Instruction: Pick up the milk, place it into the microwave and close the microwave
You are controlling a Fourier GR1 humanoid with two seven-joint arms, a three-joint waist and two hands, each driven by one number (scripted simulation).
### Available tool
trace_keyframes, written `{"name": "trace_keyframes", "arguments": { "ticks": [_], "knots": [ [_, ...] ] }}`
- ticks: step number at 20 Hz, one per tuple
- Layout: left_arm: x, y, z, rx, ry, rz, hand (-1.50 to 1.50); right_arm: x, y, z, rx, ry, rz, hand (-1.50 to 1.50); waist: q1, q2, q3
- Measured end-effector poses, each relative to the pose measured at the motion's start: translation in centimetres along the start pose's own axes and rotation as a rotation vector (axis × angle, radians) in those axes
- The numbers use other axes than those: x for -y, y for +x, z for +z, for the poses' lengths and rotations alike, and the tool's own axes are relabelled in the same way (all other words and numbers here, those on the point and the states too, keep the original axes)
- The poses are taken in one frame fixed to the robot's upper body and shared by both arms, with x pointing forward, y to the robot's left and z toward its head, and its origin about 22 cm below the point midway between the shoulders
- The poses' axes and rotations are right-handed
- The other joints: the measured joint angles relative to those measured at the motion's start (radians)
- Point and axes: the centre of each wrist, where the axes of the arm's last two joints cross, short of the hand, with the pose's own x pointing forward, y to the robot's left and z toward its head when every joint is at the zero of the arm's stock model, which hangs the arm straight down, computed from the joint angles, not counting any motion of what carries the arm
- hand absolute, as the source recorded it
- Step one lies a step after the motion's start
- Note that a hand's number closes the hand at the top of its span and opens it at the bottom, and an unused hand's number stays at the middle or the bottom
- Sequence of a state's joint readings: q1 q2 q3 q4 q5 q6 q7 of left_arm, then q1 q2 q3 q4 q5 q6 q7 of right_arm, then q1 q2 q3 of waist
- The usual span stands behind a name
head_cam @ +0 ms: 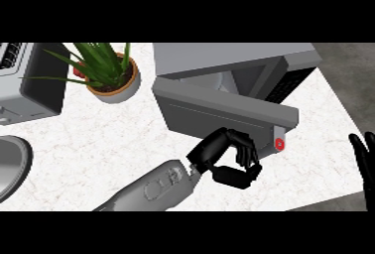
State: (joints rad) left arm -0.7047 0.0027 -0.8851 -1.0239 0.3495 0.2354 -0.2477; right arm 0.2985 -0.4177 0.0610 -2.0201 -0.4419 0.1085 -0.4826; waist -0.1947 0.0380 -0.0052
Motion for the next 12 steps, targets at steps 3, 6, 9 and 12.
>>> {"name": "trace_keyframes", "arguments": {
  "ticks": [3, 6, 9, 12],
  "knots": [
    [-0.5, 0.9, -1.1, 0.025, 0.027, 0.012, 1.5, -0.2, 0.7, -0.8, 0.016, 0.041, -0.012, -1.5, -0.033, 0.005, 0.0],
    [-1.1, 1.5, -2.0, 0.04, 0.056, 0.013, 1.5, -0.2, 1.4, -1.4, 0.032, 0.064, -0.014, -1.5, -0.063, 0.01, 0.001],
    [-2.0, 2.1, -3.0, 0.048, 0.091, 0.008, 1.5, -0.2, 1.7, -1.8, 0.036, 0.084, -0.033, -1.5, -0.089, 0.017, 0.002],
    [-2.9, 2.8, -3.8, 0.053, 0.13, -0.001, 1.5, -0.3, 2.2, -2.2, 0.037, 0.113, -0.043, -1.5, -0.113, 0.022, 0.002]
  ]
}}
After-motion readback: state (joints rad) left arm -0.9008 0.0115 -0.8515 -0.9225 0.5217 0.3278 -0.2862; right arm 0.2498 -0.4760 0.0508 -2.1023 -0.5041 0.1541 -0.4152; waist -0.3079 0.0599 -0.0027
